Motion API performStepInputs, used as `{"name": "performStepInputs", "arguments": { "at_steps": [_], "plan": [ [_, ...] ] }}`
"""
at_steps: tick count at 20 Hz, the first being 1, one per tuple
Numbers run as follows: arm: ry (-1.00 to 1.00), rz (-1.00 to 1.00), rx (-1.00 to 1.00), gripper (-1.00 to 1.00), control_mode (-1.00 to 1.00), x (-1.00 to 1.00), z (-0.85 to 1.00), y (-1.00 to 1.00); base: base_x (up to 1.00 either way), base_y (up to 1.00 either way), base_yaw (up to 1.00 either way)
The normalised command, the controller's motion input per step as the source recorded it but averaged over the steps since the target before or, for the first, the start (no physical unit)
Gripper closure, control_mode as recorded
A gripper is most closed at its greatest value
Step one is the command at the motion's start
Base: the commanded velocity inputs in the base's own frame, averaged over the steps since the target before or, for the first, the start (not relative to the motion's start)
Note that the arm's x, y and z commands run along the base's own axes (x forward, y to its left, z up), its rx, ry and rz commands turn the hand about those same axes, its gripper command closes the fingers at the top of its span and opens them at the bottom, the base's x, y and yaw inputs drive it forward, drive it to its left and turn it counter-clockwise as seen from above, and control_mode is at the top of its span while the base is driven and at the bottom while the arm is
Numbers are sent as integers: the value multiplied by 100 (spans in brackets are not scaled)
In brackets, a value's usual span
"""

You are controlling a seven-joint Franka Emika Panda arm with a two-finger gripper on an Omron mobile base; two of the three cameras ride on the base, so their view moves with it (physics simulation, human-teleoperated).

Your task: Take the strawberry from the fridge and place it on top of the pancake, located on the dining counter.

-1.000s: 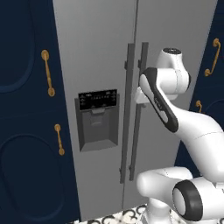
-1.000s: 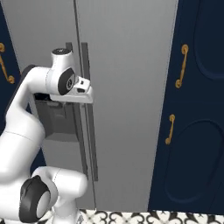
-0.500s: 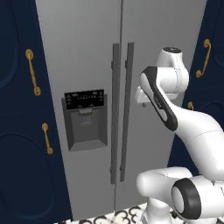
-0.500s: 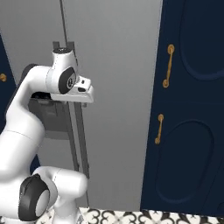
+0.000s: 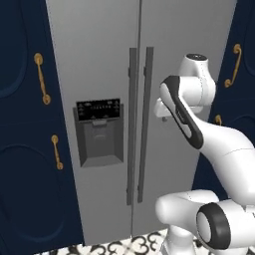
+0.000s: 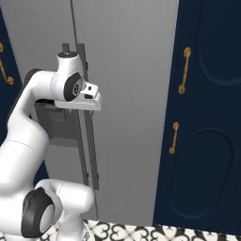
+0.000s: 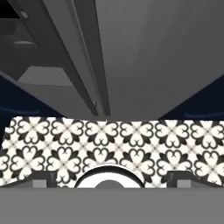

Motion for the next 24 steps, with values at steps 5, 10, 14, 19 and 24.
{"name": "performStepInputs", "arguments": {
  "at_steps": [5,10,14,19,24],
  "plan": [
    [0,0,0,-100,100,0,0,0,-62,7,4],
    [0,0,0,-100,100,0,0,0,-7,24,2],
    [0,0,0,-100,100,0,0,0,0,20,6],
    [0,0,0,-100,100,0,0,0,0,33,4],
    [0,1,0,-100,-100,26,-5,0,1,4,2]
  ]
}}
